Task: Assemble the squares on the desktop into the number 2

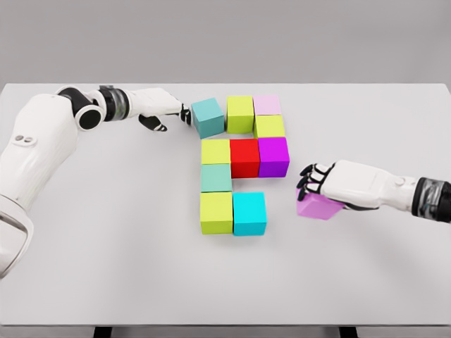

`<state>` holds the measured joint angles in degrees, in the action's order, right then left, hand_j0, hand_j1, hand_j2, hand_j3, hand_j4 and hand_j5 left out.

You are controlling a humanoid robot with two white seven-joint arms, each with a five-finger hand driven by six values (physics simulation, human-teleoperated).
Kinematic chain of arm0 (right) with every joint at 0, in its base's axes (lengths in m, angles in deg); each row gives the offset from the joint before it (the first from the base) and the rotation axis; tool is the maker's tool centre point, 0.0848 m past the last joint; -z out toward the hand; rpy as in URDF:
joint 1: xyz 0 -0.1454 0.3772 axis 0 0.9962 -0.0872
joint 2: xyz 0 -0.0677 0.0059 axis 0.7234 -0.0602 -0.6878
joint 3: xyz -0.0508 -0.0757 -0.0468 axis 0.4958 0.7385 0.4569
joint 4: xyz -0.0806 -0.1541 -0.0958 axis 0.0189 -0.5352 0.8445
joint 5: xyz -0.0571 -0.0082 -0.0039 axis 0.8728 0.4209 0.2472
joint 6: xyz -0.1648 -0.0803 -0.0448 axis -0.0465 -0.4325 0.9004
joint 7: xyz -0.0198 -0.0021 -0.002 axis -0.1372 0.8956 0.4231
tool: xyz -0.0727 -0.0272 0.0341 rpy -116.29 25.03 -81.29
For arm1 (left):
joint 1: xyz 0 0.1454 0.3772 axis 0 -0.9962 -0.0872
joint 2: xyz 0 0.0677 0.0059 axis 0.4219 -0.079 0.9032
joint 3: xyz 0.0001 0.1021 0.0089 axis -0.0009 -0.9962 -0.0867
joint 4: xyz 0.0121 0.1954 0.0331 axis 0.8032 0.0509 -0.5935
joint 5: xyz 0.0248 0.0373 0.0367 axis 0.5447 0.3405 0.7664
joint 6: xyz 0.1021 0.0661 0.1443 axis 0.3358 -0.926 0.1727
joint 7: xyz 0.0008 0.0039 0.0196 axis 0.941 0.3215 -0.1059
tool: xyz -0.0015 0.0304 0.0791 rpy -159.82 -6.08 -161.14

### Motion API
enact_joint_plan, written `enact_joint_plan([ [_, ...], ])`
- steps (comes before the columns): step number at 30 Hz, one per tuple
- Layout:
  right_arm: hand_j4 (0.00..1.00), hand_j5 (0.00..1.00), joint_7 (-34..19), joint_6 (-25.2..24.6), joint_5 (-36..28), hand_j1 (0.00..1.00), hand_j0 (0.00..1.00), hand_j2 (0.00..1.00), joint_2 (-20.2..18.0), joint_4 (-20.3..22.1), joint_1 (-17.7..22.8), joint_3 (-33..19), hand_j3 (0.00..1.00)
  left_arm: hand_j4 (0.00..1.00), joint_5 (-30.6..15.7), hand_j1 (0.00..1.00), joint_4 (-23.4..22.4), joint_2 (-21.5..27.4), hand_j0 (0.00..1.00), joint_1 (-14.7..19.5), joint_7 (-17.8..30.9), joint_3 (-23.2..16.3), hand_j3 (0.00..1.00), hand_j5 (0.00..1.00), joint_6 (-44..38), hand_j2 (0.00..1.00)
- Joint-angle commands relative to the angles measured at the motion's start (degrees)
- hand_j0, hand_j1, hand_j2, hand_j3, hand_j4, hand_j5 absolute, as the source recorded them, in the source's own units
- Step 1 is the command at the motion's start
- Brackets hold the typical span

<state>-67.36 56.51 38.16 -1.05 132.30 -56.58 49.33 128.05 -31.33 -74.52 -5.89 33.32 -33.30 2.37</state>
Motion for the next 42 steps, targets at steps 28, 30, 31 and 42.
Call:
enact_joint_plan([
  [28, 0.9, 0.9, -0.3, -0.3, -0.7, 0.9, 0.9, 0.9, -0.2, -0.1, -0.2, 0.9, 0.9, 0.69, -0.3, 0.69, -2.4, -1.4, 0.69, 1.0, 0.0, 1.5, 0.69, 0.69, -0.1, 0.69],
  [30, 0.92, 0.92, -0.3, -0.3, -0.7, 0.92, 0.92, 0.92, -0.6, -0.1, -0.3, 0.5, 0.92, 0.69, -0.3, 0.69, -2.4, -1.4, 0.69, 1.0, 0.0, 1.8, 0.69, 0.69, -0.1, 0.69],
  [31, 0.92, 0.92, -0.3, -0.3, -0.7, 0.92, 0.92, 0.92, -0.8, -0.1, -0.3, 0.2, 0.92, 0.69, -0.3, 0.69, -2.6, -1.4, 0.69, 1.0, 0.1, 1.9, 0.69, 0.69, -0.1, 0.69],
  [42, 0.9, 0.9, -0.3, -0.3, -1.6, 0.9, 0.9, 0.9, -7.8, -0.1, 0.9, -5.9, 0.9, 0.69, -0.3, 0.69, -4.5, -2.7, 0.69, 1.8, 0.0, 2.4, 0.69, 0.69, -0.1, 0.69],
])
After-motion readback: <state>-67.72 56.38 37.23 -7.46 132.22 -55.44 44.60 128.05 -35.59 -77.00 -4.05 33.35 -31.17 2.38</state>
